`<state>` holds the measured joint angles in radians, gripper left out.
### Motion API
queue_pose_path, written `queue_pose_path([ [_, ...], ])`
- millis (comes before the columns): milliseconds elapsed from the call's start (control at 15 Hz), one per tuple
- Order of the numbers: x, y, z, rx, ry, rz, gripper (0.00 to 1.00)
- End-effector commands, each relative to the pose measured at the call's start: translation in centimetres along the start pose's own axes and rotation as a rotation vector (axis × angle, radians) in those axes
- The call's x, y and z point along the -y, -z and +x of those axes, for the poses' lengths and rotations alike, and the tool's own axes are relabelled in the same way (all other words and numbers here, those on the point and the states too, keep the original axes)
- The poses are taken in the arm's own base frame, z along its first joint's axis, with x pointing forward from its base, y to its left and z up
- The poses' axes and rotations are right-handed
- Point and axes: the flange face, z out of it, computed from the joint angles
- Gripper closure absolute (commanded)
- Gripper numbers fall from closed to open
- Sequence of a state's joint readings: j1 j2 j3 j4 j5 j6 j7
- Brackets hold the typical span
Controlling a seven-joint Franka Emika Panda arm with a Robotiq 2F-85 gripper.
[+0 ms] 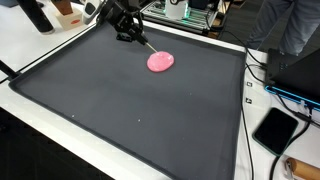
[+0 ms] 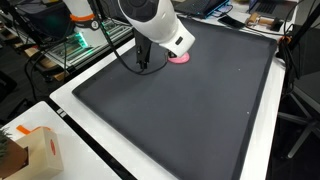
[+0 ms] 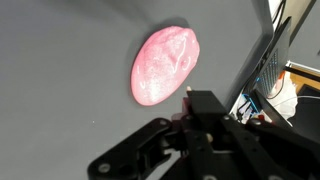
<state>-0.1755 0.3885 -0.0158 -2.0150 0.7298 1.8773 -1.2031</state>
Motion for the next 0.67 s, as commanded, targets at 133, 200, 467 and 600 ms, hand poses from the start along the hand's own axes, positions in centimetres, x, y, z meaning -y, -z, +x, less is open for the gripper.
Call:
queue_pose_path([
  [133,-1.4,-0.2,1.0,-0.012,-0.018,0.022,0.97],
  [200,-1.5,-0.2,1.4,-0.007,-0.021,0.019,0.97],
  [467,-1.6,-0.5,3.2,0.017,-0.038,-0.005,0.97],
  [600,-1.5,-0.8,4.3,0.037,-0.055,-0.024,0.97],
])
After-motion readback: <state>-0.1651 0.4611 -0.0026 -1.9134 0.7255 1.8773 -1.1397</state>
